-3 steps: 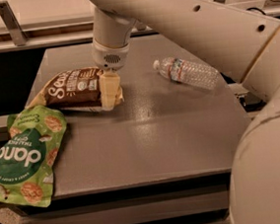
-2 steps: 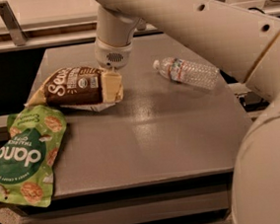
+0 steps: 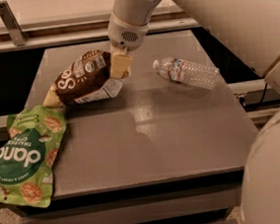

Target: Pick brown chip bag

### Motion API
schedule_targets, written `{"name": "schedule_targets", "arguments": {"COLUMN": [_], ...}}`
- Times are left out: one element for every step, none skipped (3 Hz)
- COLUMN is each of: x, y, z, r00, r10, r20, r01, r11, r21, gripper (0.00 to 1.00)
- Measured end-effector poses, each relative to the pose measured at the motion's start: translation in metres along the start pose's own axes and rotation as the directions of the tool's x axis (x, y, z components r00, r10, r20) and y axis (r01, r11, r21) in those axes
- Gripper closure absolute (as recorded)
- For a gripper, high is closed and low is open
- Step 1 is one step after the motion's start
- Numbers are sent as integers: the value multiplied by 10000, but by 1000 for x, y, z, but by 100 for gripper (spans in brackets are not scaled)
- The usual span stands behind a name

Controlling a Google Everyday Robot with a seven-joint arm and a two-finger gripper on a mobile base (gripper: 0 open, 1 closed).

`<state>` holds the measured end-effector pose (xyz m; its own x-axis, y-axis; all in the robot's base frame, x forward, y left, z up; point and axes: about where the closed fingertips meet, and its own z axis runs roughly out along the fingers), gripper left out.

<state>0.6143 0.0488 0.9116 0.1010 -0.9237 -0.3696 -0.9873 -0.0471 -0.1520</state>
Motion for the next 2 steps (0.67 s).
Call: {"name": "schedule_targets", "arguments": {"x": [-2,-2], "y": [-3,-3], "z": [-50,-50], "r00": [9973,9973], "r10": [-150,-150], "r20": [717,718], "r01": [101,101], "r11": [9976,9976], "r21": [681,681], "gripper": [100,100]}}
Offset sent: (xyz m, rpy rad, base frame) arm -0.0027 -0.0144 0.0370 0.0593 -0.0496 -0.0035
